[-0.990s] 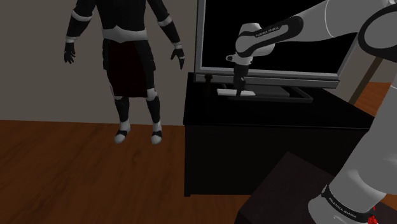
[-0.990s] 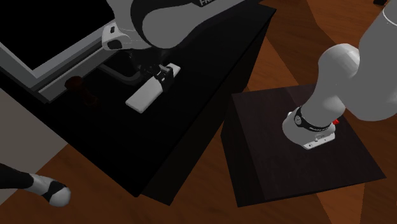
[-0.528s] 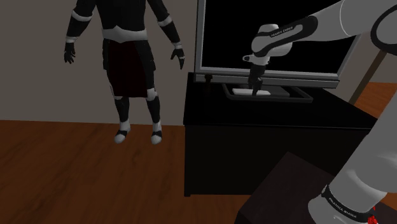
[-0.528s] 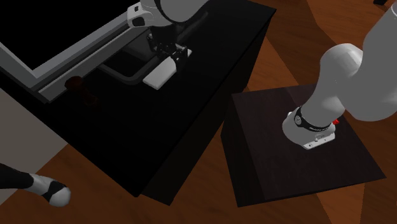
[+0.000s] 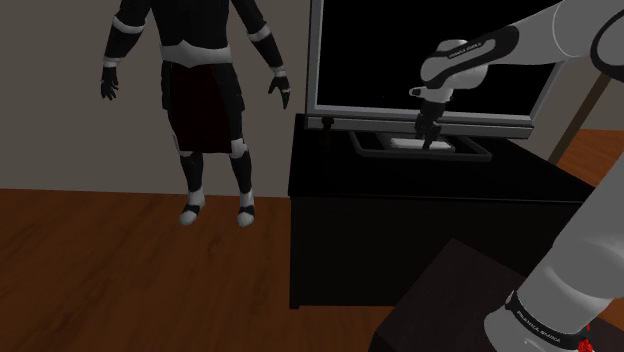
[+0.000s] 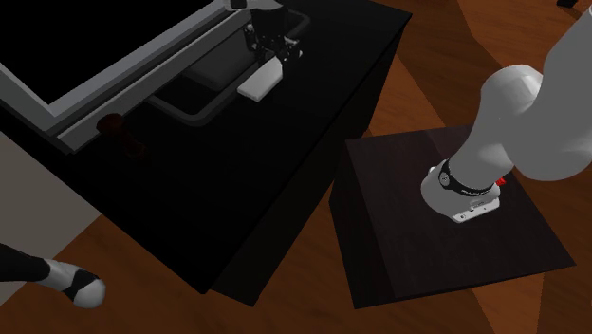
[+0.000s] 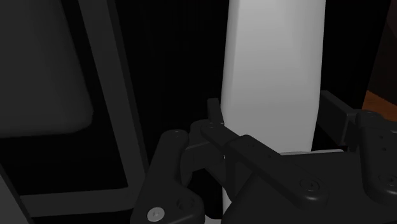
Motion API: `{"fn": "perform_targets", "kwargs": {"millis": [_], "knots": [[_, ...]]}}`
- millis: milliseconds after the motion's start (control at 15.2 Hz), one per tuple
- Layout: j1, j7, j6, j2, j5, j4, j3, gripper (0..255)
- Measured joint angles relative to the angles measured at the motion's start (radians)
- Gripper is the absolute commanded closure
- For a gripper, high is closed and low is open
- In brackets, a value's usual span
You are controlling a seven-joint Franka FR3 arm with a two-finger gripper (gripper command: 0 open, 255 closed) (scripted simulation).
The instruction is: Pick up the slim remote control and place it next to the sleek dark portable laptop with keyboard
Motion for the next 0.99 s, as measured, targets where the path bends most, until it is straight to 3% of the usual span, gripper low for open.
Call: {"fn": "perform_targets", "kwargs": {"millis": [726,990], "knots": [[-0.139,-0.278,-0.016,0.062,0.032,0.067,-0.127,255],[-0.154,-0.311,0.022,0.078,0.042,0.042,-0.138,255]]}}
